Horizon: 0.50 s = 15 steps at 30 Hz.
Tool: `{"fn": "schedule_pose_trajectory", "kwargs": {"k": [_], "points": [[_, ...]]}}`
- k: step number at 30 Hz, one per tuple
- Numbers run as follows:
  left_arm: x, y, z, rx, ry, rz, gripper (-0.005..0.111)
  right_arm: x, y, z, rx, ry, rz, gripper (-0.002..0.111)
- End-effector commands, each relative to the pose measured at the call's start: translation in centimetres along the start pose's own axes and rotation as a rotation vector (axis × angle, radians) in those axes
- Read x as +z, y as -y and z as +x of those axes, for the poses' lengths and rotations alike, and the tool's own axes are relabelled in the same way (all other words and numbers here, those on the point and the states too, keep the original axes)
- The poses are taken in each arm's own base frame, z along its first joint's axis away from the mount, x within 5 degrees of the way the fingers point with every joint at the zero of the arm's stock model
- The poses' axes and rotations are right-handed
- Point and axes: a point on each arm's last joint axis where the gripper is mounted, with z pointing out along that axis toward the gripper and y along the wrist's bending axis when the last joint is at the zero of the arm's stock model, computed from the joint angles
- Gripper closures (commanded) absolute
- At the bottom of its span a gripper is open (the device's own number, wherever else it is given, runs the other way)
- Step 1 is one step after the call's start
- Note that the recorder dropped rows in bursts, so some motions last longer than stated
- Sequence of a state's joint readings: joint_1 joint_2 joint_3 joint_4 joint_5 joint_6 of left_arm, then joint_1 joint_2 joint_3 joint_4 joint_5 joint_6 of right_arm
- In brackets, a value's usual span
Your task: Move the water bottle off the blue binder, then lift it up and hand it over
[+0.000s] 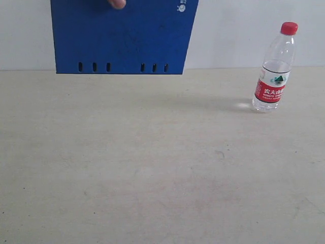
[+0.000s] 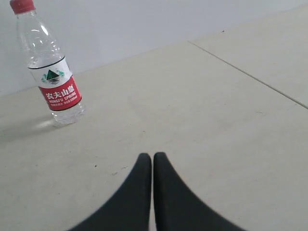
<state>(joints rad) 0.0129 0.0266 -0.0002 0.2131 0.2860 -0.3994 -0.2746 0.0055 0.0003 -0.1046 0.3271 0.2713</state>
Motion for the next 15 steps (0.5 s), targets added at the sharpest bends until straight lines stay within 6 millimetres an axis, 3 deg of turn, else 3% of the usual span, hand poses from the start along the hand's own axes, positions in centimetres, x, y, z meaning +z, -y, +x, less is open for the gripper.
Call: {"fn": "schedule_pose_trajectory", "kwargs": {"k": [1,8,15], "points": [[-0.01,0.01,-0.02,-0.004,0.003,0.000,0.100,-0.04,0.00,-0.07,0.015,0.011,0.002,0.109],[-0.01,0.01,-0.02,-0.004,0.003,0.000,0.100,-0.05,0.07,0.18,0.007,-0.017,0.010,0.109],[-0.01,0.01,-0.02,-0.004,0.003,0.000,0.100,-0.08,-0.80,-0.30,-0.223,0.045,-0.082,0.109]]}}
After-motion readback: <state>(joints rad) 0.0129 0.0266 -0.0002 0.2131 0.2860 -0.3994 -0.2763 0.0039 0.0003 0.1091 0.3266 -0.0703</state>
